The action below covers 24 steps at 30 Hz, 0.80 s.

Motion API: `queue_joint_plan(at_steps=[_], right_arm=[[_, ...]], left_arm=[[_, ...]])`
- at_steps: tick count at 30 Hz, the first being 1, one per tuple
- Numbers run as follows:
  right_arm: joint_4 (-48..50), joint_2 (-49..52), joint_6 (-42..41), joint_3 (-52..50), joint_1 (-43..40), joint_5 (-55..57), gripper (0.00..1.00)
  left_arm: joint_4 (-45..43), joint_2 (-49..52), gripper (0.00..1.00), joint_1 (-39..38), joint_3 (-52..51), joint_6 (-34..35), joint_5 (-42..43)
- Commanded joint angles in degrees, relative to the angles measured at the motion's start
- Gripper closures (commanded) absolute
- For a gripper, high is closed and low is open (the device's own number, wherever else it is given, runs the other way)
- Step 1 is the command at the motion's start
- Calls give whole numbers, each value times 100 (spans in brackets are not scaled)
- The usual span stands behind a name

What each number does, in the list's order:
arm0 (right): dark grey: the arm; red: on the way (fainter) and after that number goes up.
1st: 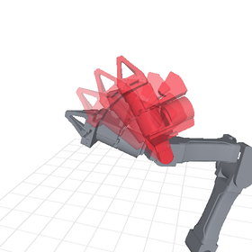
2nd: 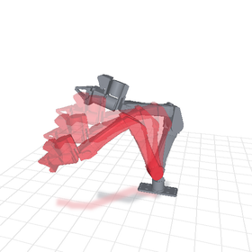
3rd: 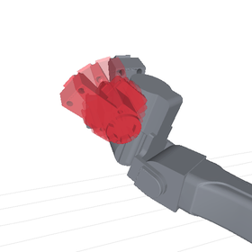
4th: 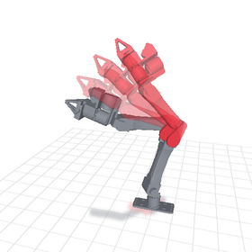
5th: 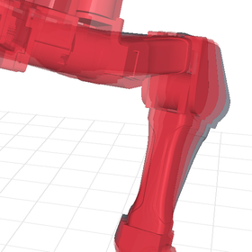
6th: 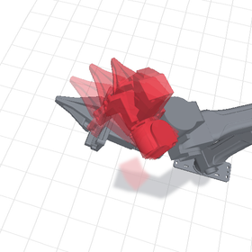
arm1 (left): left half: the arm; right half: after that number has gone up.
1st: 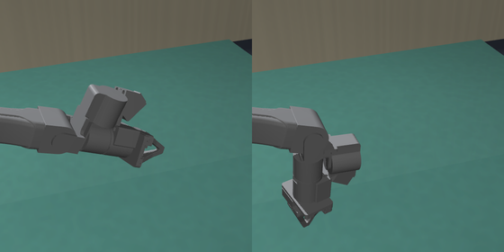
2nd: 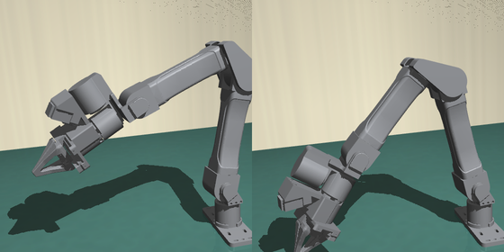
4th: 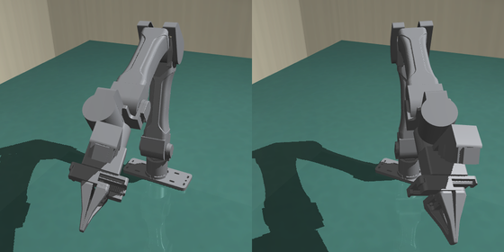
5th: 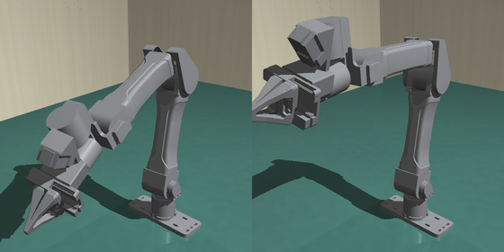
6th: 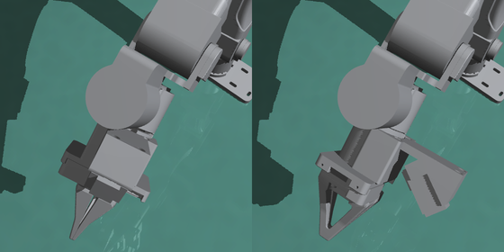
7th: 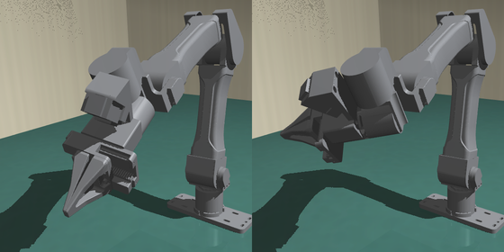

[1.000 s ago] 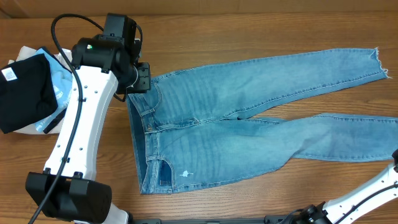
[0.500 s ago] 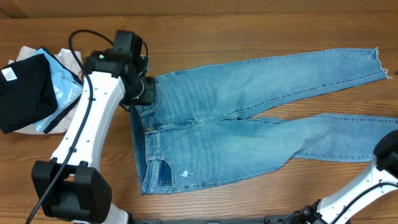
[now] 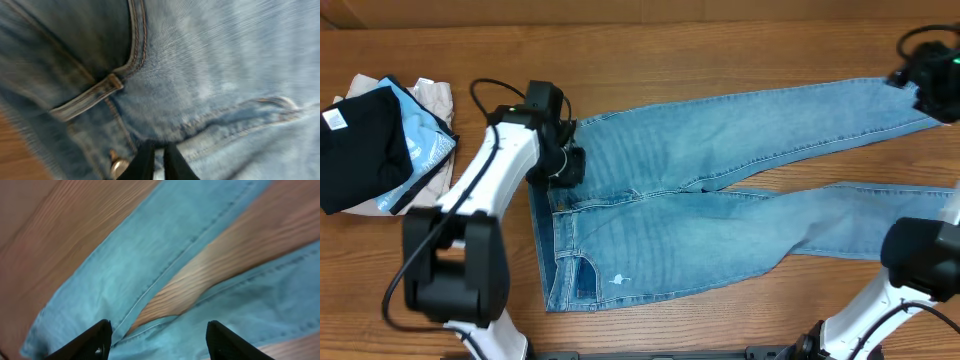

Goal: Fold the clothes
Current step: 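Drag the waistband further left with the left gripper while right gripper holds hem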

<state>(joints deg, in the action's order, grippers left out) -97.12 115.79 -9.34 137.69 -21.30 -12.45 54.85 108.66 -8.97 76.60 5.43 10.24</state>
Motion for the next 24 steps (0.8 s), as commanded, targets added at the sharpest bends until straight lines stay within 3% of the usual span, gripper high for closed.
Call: queue_joint_plan(at_steps=[1,11,24], right_arm=[[7,-46,66,76,170,101,36],[7,-50,63,76,330,98,36],[13,-61,68,76,330,98,35]], left_arm=[[-59,435,90,-4,-37,-162,186],[-533,1270,88,160,-37,-4,37],[-1427,1659,83,1513,295,140,-57]])
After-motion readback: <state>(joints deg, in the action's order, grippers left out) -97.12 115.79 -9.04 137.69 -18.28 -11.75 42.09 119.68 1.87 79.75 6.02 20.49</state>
